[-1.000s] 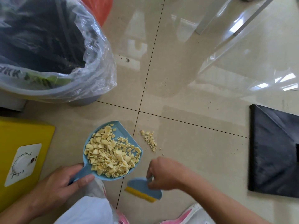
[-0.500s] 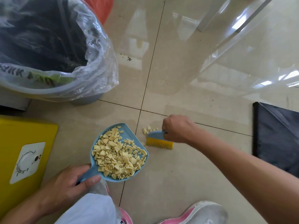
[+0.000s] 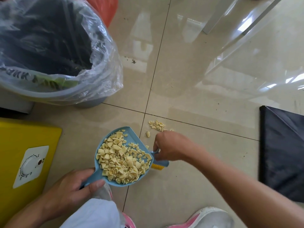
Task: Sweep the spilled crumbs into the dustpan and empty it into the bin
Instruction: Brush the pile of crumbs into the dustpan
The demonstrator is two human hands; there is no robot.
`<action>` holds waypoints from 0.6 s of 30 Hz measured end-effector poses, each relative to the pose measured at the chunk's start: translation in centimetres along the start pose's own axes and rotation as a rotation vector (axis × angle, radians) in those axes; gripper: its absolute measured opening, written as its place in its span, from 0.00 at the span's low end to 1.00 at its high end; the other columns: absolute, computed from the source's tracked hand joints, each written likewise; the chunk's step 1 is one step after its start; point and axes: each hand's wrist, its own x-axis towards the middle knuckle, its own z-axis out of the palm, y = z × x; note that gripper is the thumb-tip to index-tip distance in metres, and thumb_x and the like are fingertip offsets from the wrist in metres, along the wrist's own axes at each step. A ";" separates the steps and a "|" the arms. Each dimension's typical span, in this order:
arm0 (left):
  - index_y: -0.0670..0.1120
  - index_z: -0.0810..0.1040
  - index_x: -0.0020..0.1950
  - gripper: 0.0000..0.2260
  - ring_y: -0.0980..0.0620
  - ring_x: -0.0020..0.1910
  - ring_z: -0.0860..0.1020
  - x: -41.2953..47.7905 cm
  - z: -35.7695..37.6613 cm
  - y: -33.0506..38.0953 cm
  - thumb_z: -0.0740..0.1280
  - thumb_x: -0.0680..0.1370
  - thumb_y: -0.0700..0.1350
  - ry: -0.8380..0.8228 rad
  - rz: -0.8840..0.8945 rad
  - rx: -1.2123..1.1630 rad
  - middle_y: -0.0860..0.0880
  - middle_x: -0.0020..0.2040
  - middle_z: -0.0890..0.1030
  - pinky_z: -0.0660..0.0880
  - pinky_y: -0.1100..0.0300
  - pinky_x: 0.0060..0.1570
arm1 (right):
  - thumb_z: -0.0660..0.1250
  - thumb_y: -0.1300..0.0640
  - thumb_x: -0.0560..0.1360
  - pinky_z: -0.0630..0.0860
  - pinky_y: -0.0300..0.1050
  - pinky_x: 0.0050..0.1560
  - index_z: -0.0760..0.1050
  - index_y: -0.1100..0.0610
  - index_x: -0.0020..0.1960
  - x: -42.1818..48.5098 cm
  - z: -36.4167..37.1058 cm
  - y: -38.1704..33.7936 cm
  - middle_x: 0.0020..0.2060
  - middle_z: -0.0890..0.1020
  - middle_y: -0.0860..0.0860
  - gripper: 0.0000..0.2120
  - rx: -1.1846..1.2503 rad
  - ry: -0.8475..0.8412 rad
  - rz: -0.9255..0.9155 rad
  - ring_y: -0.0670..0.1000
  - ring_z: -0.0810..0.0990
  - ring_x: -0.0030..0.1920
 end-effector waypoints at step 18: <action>0.70 0.77 0.47 0.26 0.61 0.32 0.75 1.5 1.7 -2.6 0.54 0.63 0.83 -0.011 -0.026 0.179 0.64 0.34 0.79 0.72 0.62 0.34 | 0.73 0.53 0.73 0.69 0.43 0.34 0.87 0.57 0.45 0.4 -2.7 7.7 0.35 0.81 0.56 0.08 0.654 0.344 0.422 0.50 0.73 0.33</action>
